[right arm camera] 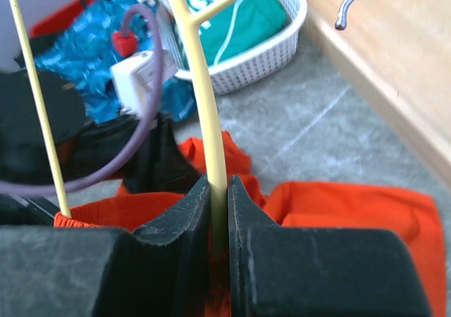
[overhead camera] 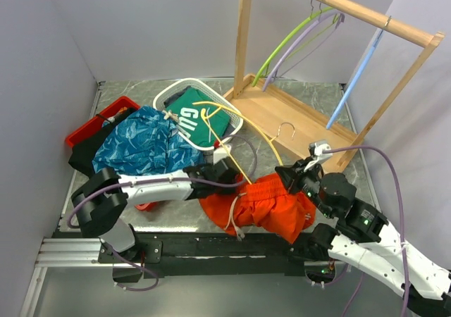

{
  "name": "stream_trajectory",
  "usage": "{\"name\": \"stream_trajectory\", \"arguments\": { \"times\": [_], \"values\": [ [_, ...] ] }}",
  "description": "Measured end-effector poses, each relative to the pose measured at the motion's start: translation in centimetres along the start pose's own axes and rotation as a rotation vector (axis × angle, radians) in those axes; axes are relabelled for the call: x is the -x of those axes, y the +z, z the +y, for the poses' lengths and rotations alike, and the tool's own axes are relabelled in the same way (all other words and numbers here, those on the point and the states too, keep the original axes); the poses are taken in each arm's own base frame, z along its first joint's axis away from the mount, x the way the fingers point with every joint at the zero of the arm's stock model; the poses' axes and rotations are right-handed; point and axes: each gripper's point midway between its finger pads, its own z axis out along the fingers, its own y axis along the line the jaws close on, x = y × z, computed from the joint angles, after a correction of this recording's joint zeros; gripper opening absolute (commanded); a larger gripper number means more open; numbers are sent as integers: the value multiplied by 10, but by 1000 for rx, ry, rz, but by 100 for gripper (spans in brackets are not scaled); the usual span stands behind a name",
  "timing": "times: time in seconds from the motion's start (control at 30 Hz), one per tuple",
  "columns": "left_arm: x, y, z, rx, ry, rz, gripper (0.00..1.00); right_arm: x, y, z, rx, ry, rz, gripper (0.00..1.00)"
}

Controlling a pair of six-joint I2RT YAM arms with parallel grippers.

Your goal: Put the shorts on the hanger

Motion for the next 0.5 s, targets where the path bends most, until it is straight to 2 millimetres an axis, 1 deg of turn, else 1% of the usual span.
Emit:
{"name": "stream_trajectory", "arguments": {
  "times": [0.03,0.07,0.13,0.17,0.23,0.27,0.37,0.47,0.5],
  "values": [
    [-7,-1,-1,0,8,10,4,-7,1,-2,-3,4,8,0],
    [-15,-2,-1,-1,21,20,1,-14,2,-4,-5,9,15,0],
    [-27,-6,0,-15,20,31,1,-25,3,-7,-6,13,23,0],
    [-33,-9,4,-21,17,38,1,-29,3,-9,-7,14,25,0],
    [-37,-20,14,-29,-13,32,1,-30,4,-9,-6,15,22,0],
    [-36,-27,17,-36,-29,24,1,-27,6,-8,-4,18,13,0],
    [-16,-55,22,-68,-127,-56,1,-20,10,-4,1,17,-5,0],
    [19,-94,24,-132,-266,-194,1,-7,16,3,3,-1,-14,0],
    [35,-111,26,-157,-326,-258,1,-3,19,6,2,-11,-10,0]
  ]
}}
